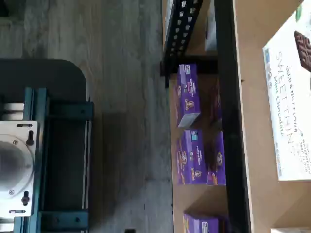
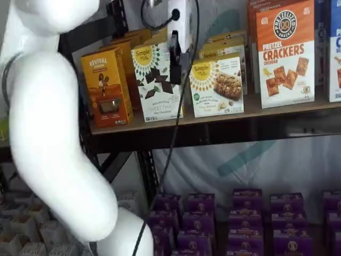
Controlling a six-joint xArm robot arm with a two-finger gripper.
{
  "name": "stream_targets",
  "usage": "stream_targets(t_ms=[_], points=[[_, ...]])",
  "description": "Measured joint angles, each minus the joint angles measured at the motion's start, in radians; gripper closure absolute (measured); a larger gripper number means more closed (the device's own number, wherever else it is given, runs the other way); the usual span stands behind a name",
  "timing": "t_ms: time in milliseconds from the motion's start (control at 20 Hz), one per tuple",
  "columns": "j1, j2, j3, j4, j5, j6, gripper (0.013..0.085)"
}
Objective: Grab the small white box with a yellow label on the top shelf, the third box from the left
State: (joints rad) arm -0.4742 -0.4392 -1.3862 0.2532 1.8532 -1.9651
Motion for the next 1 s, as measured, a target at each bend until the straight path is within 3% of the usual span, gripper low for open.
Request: stream_targets(t_ms=[150,450,700,1000], points=[[0.052,-0.006,0.009,-0.076,-0.007,0.024,0.013],[0.079,-0.021,0.04,-0.082,-0.027,0.049,0.013],[0.057,-0.01,0.03,-0.03,-0.034,0.043,0.013],[-0.006,0.014,0.011,0.094,-0.096,0.017,0.013]])
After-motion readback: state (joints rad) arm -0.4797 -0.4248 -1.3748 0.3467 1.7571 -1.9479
